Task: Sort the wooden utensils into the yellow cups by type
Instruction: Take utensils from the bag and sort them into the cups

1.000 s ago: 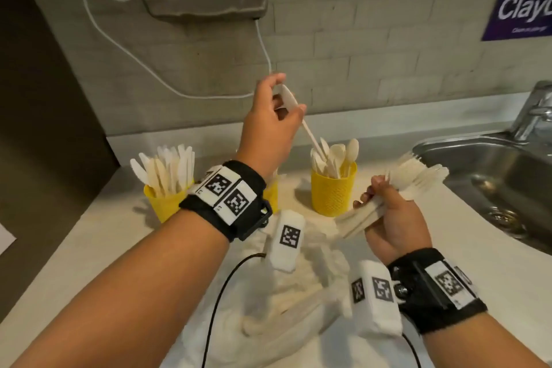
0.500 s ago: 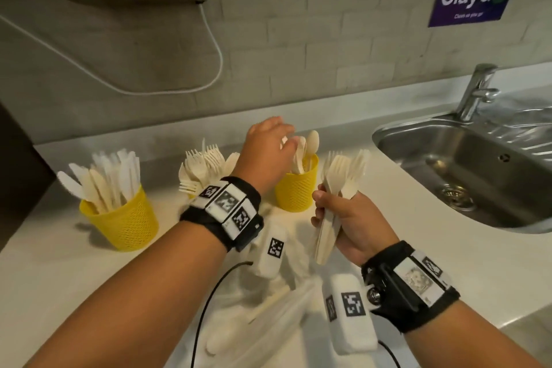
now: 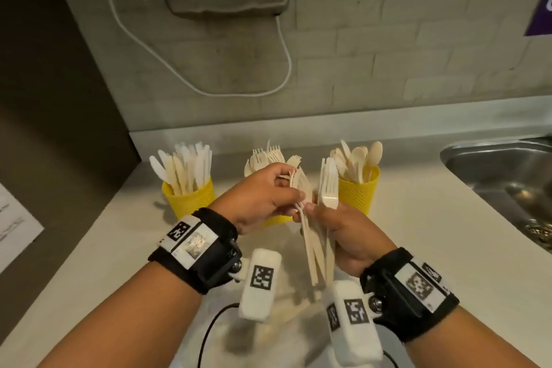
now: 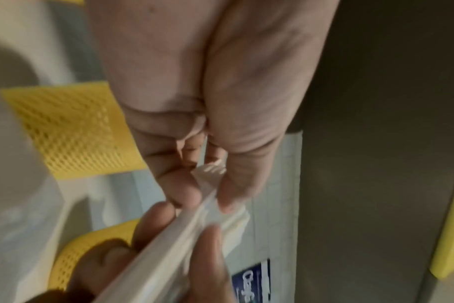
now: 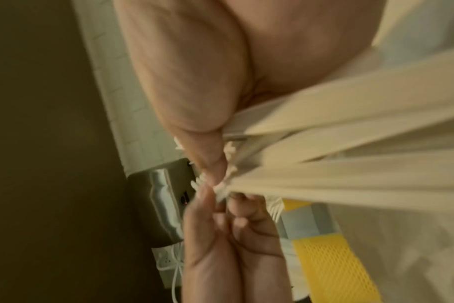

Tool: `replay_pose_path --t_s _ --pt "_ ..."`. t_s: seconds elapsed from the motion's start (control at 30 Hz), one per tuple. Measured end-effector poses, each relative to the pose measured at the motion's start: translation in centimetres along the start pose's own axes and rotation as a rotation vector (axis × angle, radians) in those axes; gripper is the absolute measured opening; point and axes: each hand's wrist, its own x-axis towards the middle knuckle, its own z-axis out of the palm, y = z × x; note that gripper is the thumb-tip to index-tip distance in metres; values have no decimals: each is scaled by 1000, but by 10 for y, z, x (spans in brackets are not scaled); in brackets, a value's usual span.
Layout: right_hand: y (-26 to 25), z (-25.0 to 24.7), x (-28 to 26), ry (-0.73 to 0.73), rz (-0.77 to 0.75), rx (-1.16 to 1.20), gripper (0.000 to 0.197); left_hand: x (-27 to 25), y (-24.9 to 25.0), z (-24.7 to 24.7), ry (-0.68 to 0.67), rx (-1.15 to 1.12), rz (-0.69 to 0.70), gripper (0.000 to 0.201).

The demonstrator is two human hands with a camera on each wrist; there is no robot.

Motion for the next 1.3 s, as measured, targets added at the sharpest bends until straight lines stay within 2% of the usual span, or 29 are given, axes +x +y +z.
replay_pose_path --t_s 0.07,0.17,0.27,0.37,0.43,0.53,0.63,0.7,0.83,1.07,1.2,1.3 --pt "1 2 2 -29 39 69 19 -4 -1 -10 4 -44 -25 35" --pt "1 7 3 -27 57 33 22 -6 -4 -15 36 -48 -21 29" --pt "6 12 5 -14 32 -45 23 -7 -5 -16 89 118 15 19" --pt "10 12 4 -4 39 -21 25 -9 3 -21 104 250 39 19" --pt "8 8 5 53 18 28 22 -13 18 -31 161 235 109 15" --pt "5 -5 7 186 -16 136 17 -14 47 -53 306 155 248 19" --pt "3 -14 8 230 -39 180 27 -6 69 -67 416 184 347 21" --pt "3 -15 7 234 -40 182 24 1 76 -70 434 254 397 26" --pt "1 -12 2 212 -44 155 16 15 75 -63 398 493 394 27" --pt "1 -15 -2 218 -42 148 13 31 54 -60 294 667 211 20" --pt "3 -11 -2 215 -36 130 12 40 38 -45 190 999 192 16" --pt "6 -8 -1 198 -25 118 11 49 23 -34 153 1212 135 28"
